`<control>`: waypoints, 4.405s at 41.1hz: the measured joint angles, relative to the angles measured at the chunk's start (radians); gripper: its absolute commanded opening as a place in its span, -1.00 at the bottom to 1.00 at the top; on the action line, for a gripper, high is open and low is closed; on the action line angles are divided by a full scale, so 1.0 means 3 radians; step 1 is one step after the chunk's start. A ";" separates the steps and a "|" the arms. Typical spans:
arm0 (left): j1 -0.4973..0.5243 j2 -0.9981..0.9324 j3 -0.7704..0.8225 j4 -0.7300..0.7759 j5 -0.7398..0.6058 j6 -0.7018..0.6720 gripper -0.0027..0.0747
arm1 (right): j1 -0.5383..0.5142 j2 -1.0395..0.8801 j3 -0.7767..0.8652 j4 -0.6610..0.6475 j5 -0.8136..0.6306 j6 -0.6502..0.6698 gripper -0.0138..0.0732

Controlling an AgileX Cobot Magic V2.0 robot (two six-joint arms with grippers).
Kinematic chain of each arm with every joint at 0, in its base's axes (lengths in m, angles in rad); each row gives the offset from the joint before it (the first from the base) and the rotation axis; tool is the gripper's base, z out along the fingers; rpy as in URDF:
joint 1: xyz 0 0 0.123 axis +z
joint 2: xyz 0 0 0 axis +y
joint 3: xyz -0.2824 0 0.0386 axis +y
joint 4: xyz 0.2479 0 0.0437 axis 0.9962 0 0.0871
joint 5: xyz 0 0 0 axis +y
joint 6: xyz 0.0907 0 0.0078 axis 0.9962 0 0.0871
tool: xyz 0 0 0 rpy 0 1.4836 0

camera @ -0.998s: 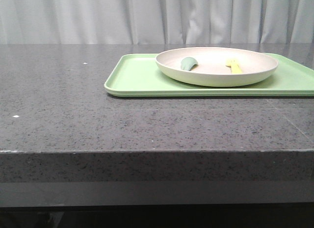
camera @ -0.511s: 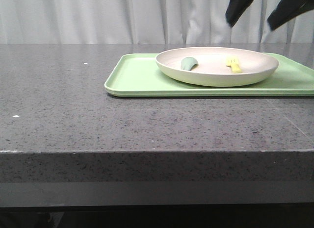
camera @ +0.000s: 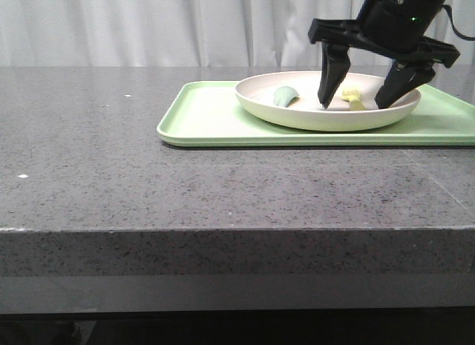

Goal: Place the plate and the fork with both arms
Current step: 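Lower the right gripper onto the yellow fork and grasp it, then lift the yellow fork out of the plate with the right gripper, then lower the fork onto the tray beside the plate and release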

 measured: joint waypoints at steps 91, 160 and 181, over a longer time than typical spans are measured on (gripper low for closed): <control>0.0000 0.0000 0.0000 0.0000 0.0000 0.0000 -0.98 | -0.0625 -0.0344 -0.0110 -0.0328 0.0273 -0.0065 -0.91; 0.0000 0.0000 0.0000 0.0000 0.0000 0.0000 -0.98 | -0.0625 -0.0382 -0.0110 -0.0477 0.0287 -0.0100 -0.83; 0.0000 0.0000 0.0000 0.0000 0.0000 0.0000 -0.98 | -0.0535 -0.1650 0.0784 -0.0484 0.0119 -0.0212 -0.95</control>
